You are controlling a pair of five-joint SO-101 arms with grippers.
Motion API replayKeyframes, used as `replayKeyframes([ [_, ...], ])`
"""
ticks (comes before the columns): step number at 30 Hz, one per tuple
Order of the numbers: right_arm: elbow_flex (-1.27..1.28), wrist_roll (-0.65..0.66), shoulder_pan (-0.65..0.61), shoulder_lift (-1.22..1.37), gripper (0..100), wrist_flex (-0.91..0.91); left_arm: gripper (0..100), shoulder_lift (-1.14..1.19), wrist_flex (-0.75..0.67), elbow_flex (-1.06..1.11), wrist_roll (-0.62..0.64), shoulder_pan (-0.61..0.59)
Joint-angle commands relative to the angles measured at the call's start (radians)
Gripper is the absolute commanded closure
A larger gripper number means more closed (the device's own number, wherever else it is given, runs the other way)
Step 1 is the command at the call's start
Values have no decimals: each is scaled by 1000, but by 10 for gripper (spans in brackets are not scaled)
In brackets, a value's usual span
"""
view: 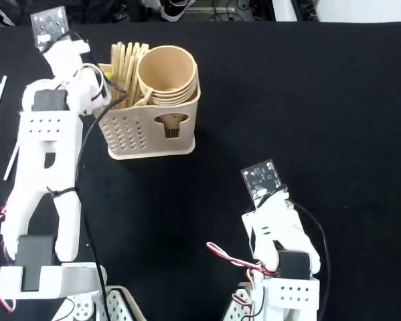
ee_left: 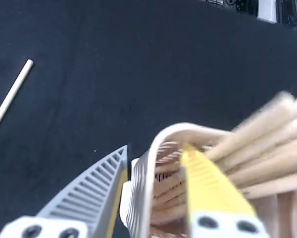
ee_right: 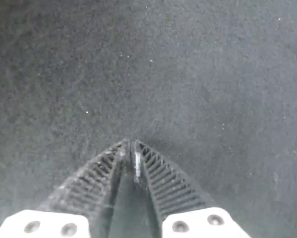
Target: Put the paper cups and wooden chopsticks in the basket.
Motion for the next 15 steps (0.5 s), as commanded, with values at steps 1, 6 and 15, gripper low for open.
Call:
replayKeyframes([
  [1,-8,3,-9,-67,985,-2,753,-8,107,-151,-11,25],
  [6,-8,3,-9,-67,985,-2,709,-8,311,-320,-123,-8],
  [15,-8,3,-12,-67,985,-2,723,69,683,-723,-351,-285],
])
